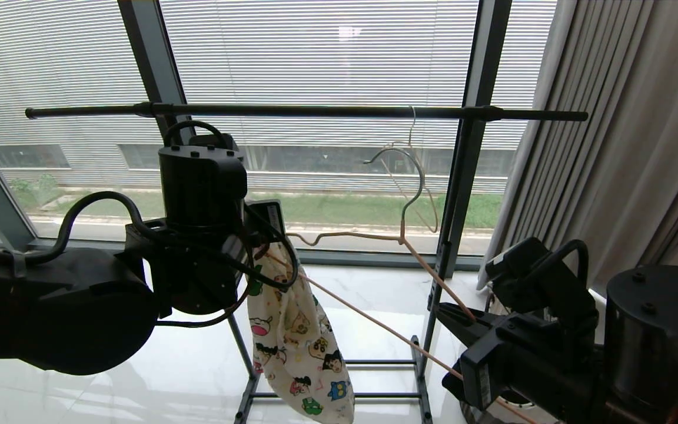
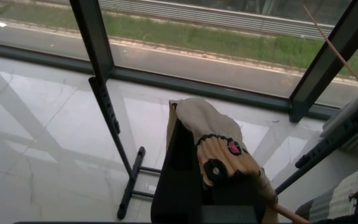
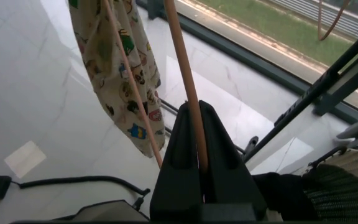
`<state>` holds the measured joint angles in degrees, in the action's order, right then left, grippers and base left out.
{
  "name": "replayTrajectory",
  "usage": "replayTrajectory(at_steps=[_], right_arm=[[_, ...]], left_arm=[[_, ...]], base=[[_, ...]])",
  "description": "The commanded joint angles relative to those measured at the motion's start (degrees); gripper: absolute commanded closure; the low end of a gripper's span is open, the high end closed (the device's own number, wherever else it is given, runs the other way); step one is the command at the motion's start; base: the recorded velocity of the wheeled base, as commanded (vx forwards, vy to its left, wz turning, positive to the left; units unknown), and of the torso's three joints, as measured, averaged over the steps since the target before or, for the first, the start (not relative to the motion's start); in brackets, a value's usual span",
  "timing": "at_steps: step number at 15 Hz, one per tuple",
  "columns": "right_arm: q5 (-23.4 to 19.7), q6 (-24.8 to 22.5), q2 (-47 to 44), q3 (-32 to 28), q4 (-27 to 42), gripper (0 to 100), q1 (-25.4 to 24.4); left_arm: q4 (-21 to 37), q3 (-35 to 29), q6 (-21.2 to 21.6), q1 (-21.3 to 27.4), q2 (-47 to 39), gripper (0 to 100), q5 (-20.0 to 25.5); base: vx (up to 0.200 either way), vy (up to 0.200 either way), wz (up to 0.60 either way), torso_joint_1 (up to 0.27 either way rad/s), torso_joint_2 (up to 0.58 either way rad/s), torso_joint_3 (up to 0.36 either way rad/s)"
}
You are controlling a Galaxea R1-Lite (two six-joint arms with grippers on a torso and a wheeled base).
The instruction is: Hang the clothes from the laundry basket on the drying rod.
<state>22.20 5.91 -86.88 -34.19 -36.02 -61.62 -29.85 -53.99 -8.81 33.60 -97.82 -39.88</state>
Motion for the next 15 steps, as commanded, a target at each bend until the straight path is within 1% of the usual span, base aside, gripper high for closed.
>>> replayTrajectory(at_steps=[1,3,6,7,9,12,13,15], right_arm=[[0.1,0.0,-0.9,0.0,0.0,100,0.9],[0.7,0.4,-1.0,-0.1,-0.1,100,2.3],[1.3,1.4,-1.1,-1.0,-0.1,100,3.4],[1.8,1.9,-1.6,-2.3,-0.1,100,3.8],[2.3,2.3,-2.4,-3.4,-0.1,100,3.8],[2.4,2.7,-5.4,-5.4,-1.0,100,3.7],[2.4,2.7,-7.9,-6.6,-2.6,100,3.6],[2.4,2.7,-11.2,-9.5,-3.6,100,3.2]], left_arm=[[0.0,-0.1,-0.7,0.3,0.1,100,-0.8],[0.0,-0.1,-1.7,1.6,0.1,100,-2.6],[0.1,-0.1,-1.6,3.8,0.2,100,-2.8],[0.1,-0.1,-1.5,4.6,0.1,100,-2.8],[0.1,-0.1,-1.4,5.2,-0.1,100,-2.8],[0.1,-1.7,-1.4,5.3,-0.7,100,-2.8],[0.1,-2.4,-1.4,5.8,-1.1,100,-2.8],[0.1,-3.6,-1.5,7.0,-1.2,100,-2.8]], base=[[0.0,0.0,0.0,0.0,0.0,0.0],[0.0,0.0,0.0,0.0,0.0,0.0],[0.0,0.0,0.0,0.0,0.0,0.0],[0.0,0.0,0.0,0.0,0.0,0.0],[0.0,0.0,0.0,0.0,0.0,0.0],[0.0,0.0,0.0,0.0,0.0,0.0],[0.0,0.0,0.0,0.0,0.0,0.0],[0.0,0.0,0.0,0.0,0.0,0.0]])
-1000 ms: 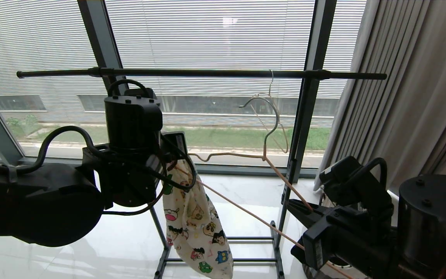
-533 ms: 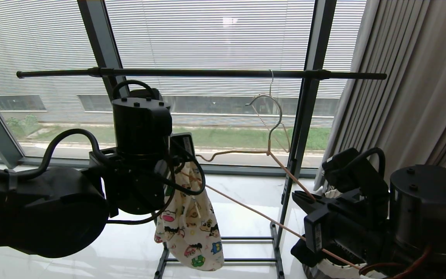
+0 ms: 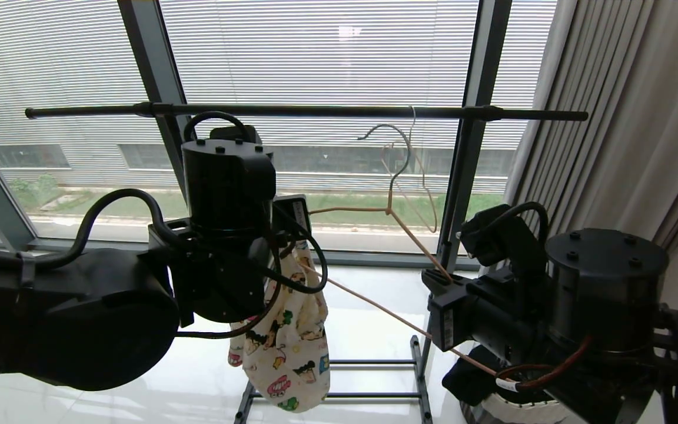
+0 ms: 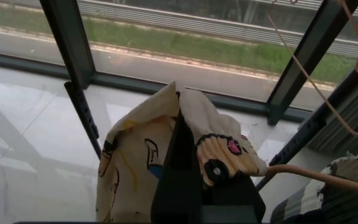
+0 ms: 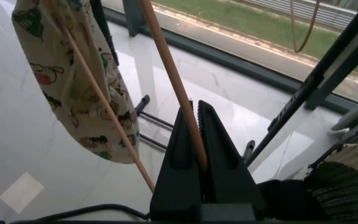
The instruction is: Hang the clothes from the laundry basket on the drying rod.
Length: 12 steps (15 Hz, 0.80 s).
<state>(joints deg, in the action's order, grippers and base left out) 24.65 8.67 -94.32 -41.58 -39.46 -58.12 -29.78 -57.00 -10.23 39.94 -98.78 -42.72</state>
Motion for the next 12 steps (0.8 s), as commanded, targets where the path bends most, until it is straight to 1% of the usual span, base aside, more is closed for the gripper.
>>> replayTrajectory(at_steps=[1,2,3,7,12], right_arm=[[0.0,0.0,-5.3,-3.7,-0.2,100,-0.5],[0.0,0.0,-5.9,-4.5,-0.2,100,-0.6],[0.0,0.1,-7.9,-6.6,-0.2,100,-0.8],[0.0,0.2,-11.3,-9.9,-0.2,100,-1.2],[0.0,0.8,-13.2,-11.1,-0.3,100,-1.7]], left_arm=[[0.0,-0.9,-0.1,1.4,-0.3,100,0.0],[0.1,-1.0,-0.1,1.5,-0.3,100,0.0],[0.0,-1.2,-0.2,2.3,-0.2,100,0.0],[0.3,-2.9,-1.4,4.5,0.1,100,0.0],[0.3,-4.4,-1.5,4.9,0.1,100,0.0]], base=[[0.0,0.0,0.0,0.0,0.0,0.0],[0.0,0.0,0.0,0.0,0.0,0.0],[0.0,0.0,0.0,0.0,0.0,0.0],[0.0,0.0,0.0,0.0,0.0,0.0],[0.0,0.0,0.0,0.0,0.0,0.0]])
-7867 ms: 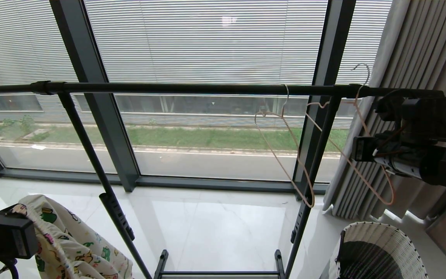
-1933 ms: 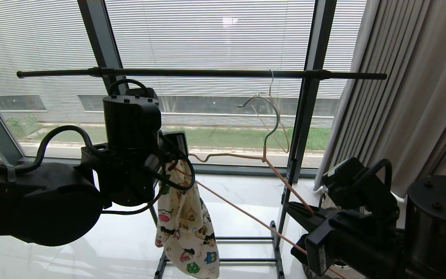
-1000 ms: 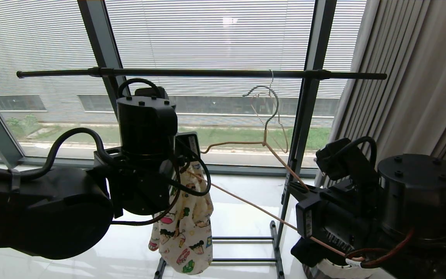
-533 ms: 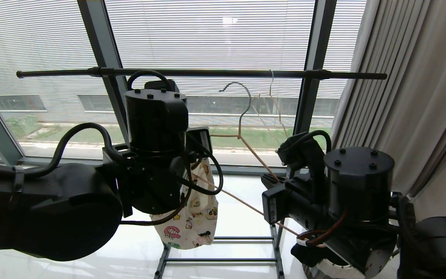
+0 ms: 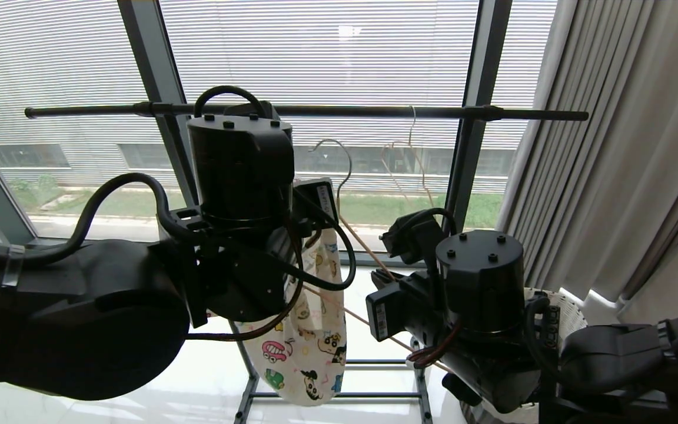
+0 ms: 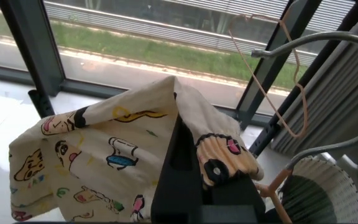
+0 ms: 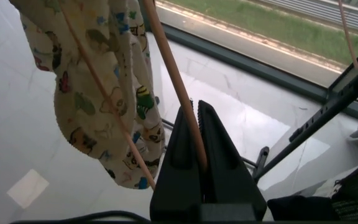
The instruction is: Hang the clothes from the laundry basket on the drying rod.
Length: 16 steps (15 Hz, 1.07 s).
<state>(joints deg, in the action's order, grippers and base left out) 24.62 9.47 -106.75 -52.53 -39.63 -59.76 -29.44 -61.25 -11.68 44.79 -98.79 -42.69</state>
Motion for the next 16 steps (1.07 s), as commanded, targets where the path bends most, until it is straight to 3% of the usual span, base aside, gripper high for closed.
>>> replayTrajectory(at_steps=[1,7,16], right_arm=[[0.0,0.0,-0.8,-0.1,0.0,100,-0.1],[2.5,0.8,-0.7,0.3,-0.1,100,0.6],[5.0,0.8,1.5,0.4,0.0,100,3.9]], left_arm=[[0.0,-0.2,0.0,0.0,0.2,100,0.0],[0.0,4.0,0.2,-0.7,3.3,100,0.5],[-0.1,4.6,1.4,-13.4,7.6,100,0.3]], base=[[0.0,0.0,0.0,0.0,0.0,0.0],[0.0,0.0,0.0,0.0,0.0,0.0],[0.0,0.0,0.0,0.0,0.0,0.0]])
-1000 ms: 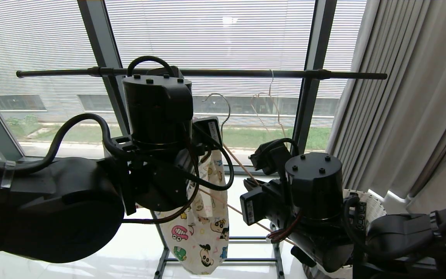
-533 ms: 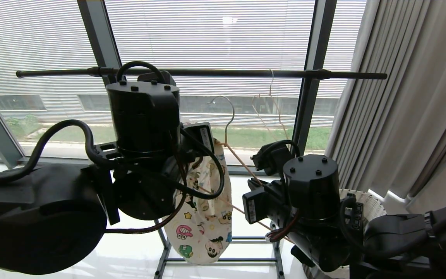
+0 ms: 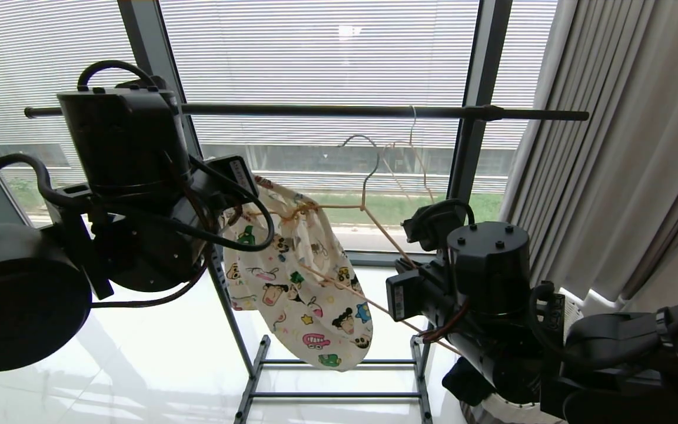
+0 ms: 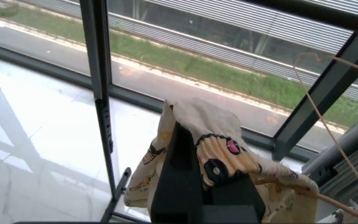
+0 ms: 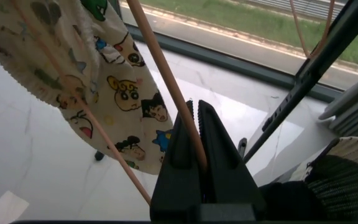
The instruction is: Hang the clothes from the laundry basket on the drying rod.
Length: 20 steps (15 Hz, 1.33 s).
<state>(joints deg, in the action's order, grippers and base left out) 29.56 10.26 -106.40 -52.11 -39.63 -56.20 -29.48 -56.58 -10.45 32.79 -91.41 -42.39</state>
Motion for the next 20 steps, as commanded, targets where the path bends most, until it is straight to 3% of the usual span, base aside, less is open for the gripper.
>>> replayTrajectory(at_steps=[1,3,9,12,15,16,18,20], right_arm=[[0.1,0.0,2.1,0.0,0.0,100,0.5],[0.3,-0.1,2.5,0.2,0.0,100,0.5],[0.3,0.1,1.7,-0.4,-0.1,100,-2.8],[0.3,-0.2,0.1,-0.1,-0.1,100,-5.7],[0.1,-1.1,-0.2,1.6,-0.1,100,-5.3],[0.1,-1.2,-0.1,1.6,-0.1,100,-5.4],[0.0,-1.3,-1.3,1.1,-0.1,100,-5.8],[0.1,-1.0,-3.0,-1.0,-0.1,100,-6.3]], left_arm=[[-0.1,-0.2,1.1,-2.0,0.1,100,0.0],[-0.2,-0.3,1.4,-1.5,0.1,100,0.2],[-0.1,-1.0,1.2,7.5,-0.3,100,2.0],[-0.1,-0.4,4.3,6.4,0.7,100,9.3],[-0.1,3.1,13.4,-1.2,4.0,100,17.6],[-0.1,4.5,14.8,-2.9,5.2,100,20.1],[-0.1,6.0,15.5,-3.1,6.4,100,23.8],[-0.1,6.5,15.5,1.4,6.2,100,24.7]], base=[[0.0,0.0,0.0,0.0,0.0,0.0],[0.0,0.0,0.0,0.0,0.0,0.0],[0.0,0.0,0.0,0.0,0.0,0.0],[0.0,0.0,0.0,0.0,0.0,0.0],[0.0,0.0,0.0,0.0,0.0,0.0],[0.0,0.0,0.0,0.0,0.0,0.0],[0.0,0.0,0.0,0.0,0.0,0.0],[0.0,0.0,0.0,0.0,0.0,0.0]])
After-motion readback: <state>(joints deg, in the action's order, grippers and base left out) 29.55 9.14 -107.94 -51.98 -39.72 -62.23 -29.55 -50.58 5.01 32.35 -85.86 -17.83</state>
